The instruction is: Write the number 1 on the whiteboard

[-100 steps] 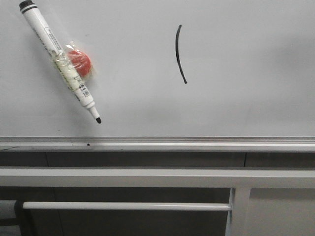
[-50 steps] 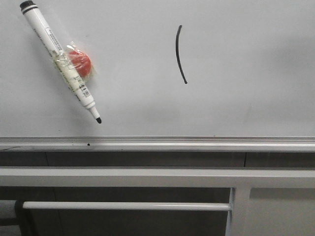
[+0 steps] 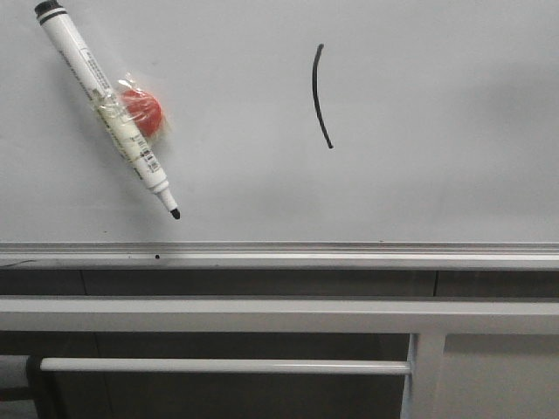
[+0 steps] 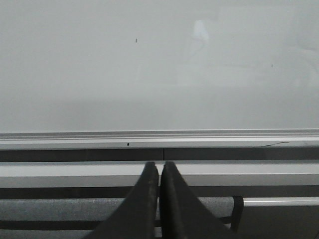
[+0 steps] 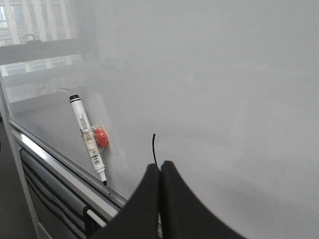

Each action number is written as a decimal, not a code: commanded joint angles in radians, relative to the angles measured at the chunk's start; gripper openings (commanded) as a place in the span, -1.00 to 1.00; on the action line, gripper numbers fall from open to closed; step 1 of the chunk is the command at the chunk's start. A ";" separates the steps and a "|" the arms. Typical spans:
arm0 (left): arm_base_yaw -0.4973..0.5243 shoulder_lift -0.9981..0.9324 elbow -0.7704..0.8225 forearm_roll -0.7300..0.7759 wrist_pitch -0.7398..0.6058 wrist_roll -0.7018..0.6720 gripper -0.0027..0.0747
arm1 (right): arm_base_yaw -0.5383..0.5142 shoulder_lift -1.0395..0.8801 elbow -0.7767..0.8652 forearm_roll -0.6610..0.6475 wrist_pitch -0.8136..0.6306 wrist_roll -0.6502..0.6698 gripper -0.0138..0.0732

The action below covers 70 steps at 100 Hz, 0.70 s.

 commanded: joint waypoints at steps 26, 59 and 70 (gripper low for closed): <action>0.002 -0.023 0.007 -0.008 -0.068 0.000 -0.98 | 0.001 0.005 -0.028 -0.031 -0.009 -0.007 -0.83; 0.002 -0.023 0.007 -0.008 -0.068 0.000 -0.98 | 0.001 0.005 -0.028 -0.013 -0.018 0.031 -0.83; 0.002 -0.023 0.007 -0.008 -0.068 0.000 -0.98 | -0.008 0.005 -0.028 -0.147 -0.016 0.192 -0.83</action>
